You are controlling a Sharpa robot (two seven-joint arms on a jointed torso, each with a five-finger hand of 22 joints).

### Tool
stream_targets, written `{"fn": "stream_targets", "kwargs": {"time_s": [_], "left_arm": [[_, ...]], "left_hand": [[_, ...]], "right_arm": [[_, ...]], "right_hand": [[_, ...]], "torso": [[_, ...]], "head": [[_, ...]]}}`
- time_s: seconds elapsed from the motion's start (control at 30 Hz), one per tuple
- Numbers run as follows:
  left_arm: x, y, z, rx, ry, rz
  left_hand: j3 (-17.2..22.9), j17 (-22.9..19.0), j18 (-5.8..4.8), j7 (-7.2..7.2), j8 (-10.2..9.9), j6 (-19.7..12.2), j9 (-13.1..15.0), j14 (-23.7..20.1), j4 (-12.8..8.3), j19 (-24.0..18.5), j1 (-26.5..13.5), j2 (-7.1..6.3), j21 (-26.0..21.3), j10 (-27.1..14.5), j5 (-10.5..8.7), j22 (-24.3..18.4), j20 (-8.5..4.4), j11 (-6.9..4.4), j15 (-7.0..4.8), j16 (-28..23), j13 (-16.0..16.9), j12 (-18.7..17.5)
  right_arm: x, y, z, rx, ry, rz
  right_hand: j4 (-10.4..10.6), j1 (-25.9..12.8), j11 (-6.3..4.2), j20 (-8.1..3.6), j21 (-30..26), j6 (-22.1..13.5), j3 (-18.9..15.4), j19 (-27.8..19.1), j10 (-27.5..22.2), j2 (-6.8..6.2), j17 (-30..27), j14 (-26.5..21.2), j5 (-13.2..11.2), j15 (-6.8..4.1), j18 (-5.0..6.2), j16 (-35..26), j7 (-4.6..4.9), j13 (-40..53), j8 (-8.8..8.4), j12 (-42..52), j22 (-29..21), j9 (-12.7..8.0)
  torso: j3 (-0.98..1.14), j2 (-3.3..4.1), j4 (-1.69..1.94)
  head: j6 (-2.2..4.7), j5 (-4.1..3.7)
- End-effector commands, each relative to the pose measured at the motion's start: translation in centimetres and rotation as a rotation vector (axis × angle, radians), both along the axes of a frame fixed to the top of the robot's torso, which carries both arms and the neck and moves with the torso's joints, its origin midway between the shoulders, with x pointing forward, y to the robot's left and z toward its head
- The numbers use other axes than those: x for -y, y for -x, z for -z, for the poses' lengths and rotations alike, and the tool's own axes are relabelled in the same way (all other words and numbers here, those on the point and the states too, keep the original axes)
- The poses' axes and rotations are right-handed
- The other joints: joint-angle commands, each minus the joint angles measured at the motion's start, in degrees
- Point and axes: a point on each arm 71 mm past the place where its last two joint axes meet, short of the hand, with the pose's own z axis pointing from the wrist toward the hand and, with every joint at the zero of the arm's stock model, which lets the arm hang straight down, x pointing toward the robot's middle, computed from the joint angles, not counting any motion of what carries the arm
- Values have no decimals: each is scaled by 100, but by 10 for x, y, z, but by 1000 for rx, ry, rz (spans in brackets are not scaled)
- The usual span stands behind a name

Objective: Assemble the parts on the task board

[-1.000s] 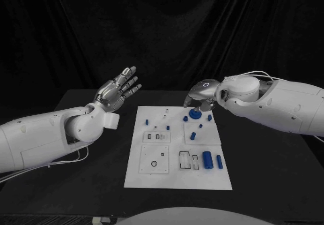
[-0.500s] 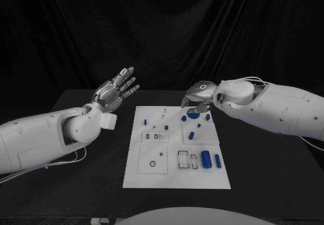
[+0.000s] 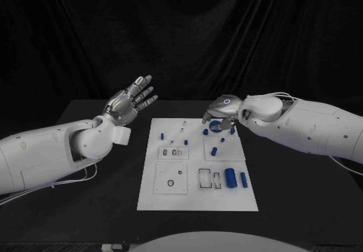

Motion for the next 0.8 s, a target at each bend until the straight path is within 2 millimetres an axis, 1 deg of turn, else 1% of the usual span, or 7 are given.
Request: {"fn": "stream_targets", "kwargs": {"time_s": [0.03,0.07,0.17,0.33,0.43,0.57,0.8], "left_arm": [[2,0,-2,6,22,21],[2,0,-2,6,22,21],[1,-1,-2,7,22,20],[1,-1,-1,7,23,21],[0,-1,-1,7,24,21],[-1,-1,-1,6,23,20],[-4,-1,-1,5,21,16]], "left_hand": [[45,6,71,8,32,52,9,4,0,-5,67,-2,35,0,27,8,52,37,39,38,7,37],[45,6,71,9,32,52,9,4,0,-5,67,-2,35,0,27,8,52,37,39,38,7,37],[45,6,71,9,32,52,9,4,0,-5,67,-2,35,0,27,8,52,37,39,38,7,37],[51,8,72,20,39,63,11,7,3,-3,68,1,37,1,27,9,60,50,47,46,8,43],[52,9,73,23,41,65,11,8,3,-3,68,1,37,2,27,8,62,53,49,47,9,47],[53,9,73,25,42,67,11,8,4,-3,68,1,36,2,27,8,64,55,51,48,9,50],[53,9,73,25,42,67,11,8,4,-3,68,1,36,2,27,8,64,55,51,48,9,50]], "right_arm": [[0,0,3,19,-7,-15],[-1,0,4,17,-6,-14],[-1,0,8,12,-4,-12],[-2,-1,17,-1,2,-5],[-2,-1,20,-5,4,-3],[-2,-2,25,-12,7,-1],[-4,-3,31,-24,14,1]], "right_hand": [[19,16,-1,-22,32,-13,-2,5,37,-29,4,171,-26,-22,-107,25,-31,8,-36,-31,5,-7],[20,19,-3,-21,22,-15,0,-2,42,-28,-22,166,-30,-22,-104,9,-32,9,-38,-32,-5,-8],[8,68,9,-18,9,-13,24,-23,60,-25,-60,148,-7,-16,-102,-9,24,9,-44,-54,-7,-7],[-11,137,28,-10,10,-49,62,-41,25,-29,-92,131,63,-5,-104,-20,44,2,-78,-125,18,-17],[-19,172,51,1,18,-74,92,-48,-7,-21,-86,129,144,9,-107,-6,81,-1,-102,-181,43,-25],[-36,245,88,29,45,-15,196,-60,-9,13,-76,123,413,37,-114,22,160,1,-100,-275,111,-19],[-26,248,92,40,75,42,261,-57,69,24,-64,121,472,42,-121,42,201,6,-87,-285,166,-14]], "torso": [[3,-6,-4],[3,-6,-4],[2,-9,-5],[1,-2,3],[0,0,2],[1,-3,1],[1,-7,0]], "head": [[-15,7],[-20,4],[-33,6],[-43,9],[-49,9],[-52,6],[-70,11]]}}
